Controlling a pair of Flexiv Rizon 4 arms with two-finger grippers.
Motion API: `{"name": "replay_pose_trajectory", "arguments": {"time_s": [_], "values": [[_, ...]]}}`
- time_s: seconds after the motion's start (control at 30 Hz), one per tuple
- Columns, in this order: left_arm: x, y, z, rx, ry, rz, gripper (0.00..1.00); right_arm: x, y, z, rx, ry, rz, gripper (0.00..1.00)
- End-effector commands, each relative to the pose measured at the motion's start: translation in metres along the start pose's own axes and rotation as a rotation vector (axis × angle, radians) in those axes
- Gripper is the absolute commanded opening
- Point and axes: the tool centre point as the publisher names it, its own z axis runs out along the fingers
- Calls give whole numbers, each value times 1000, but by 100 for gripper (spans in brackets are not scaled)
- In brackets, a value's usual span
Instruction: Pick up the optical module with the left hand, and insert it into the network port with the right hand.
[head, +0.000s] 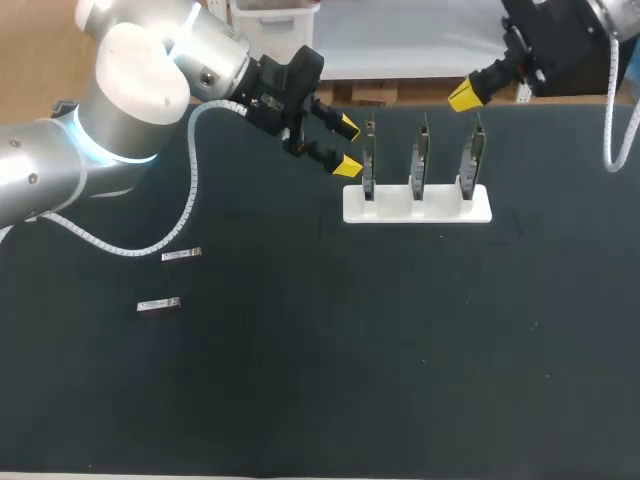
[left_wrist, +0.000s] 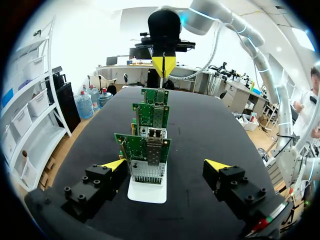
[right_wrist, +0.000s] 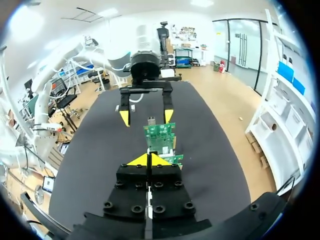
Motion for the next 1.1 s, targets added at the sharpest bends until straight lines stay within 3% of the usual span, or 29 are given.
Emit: {"name": "replay_pose_trajectory", "arguments": {"time_s": [0.03, 1.1], "values": [[-1, 0, 0, -1, 4, -2, 100, 1, -5, 1, -30, 1, -14, 0], [-1, 0, 0, -1, 4, -2, 100, 6, -5, 16, -66, 16, -16, 0]]}}
